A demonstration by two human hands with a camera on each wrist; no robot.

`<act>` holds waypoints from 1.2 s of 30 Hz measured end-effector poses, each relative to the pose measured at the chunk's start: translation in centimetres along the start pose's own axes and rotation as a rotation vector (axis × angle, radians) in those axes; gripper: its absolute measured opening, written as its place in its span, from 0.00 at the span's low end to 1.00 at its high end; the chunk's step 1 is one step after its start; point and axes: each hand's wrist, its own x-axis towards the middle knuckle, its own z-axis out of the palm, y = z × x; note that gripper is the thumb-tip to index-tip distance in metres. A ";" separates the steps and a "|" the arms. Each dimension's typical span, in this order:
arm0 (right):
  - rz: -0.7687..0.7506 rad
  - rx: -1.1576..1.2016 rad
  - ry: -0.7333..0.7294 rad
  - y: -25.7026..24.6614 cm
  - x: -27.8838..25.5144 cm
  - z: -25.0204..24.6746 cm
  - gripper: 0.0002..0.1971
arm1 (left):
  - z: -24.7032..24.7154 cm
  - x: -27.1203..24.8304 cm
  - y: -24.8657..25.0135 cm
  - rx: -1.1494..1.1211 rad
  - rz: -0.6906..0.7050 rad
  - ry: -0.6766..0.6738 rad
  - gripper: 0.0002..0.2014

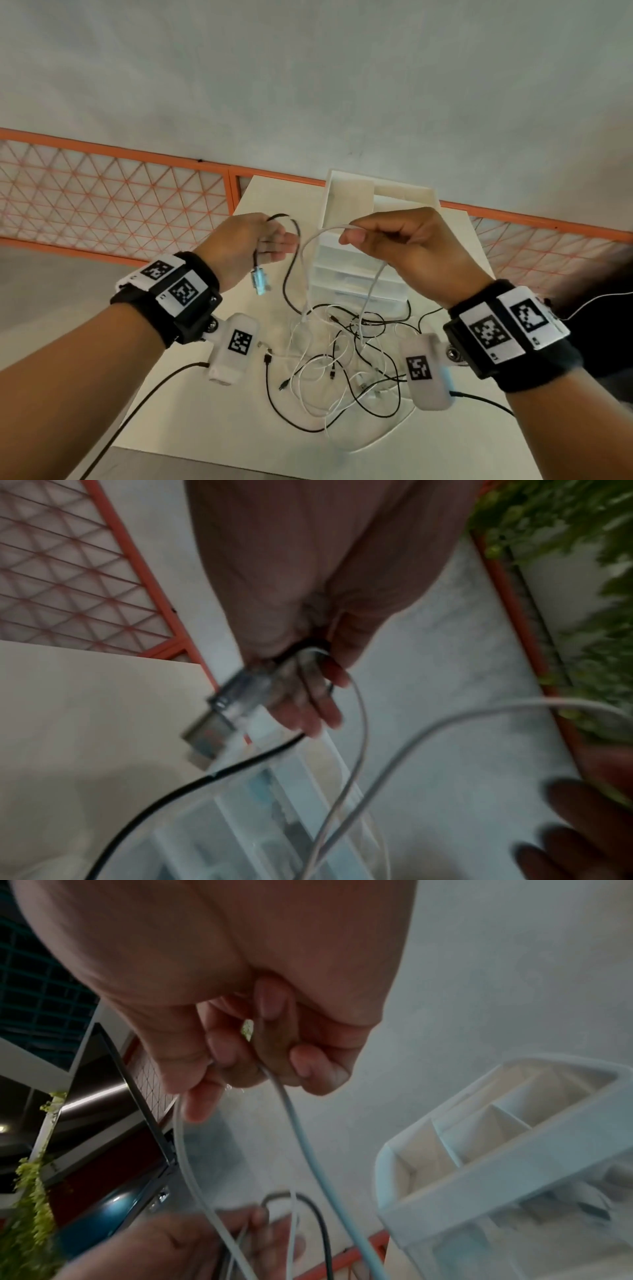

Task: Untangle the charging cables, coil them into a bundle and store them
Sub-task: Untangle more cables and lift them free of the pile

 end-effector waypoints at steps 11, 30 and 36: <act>0.125 -0.150 0.405 3.9 0.9 1.1 0.07 | 1.8 -2.2 -0.7 0.302 0.031 -0.301 0.12; 0.220 0.010 -0.154 5.3 0.5 5.9 0.24 | 2.2 -4.9 3.3 0.417 0.291 -0.336 0.15; 0.543 -0.480 -0.117 14.2 -1.0 6.4 0.16 | -0.6 -5.6 9.1 -0.154 0.559 -0.194 0.13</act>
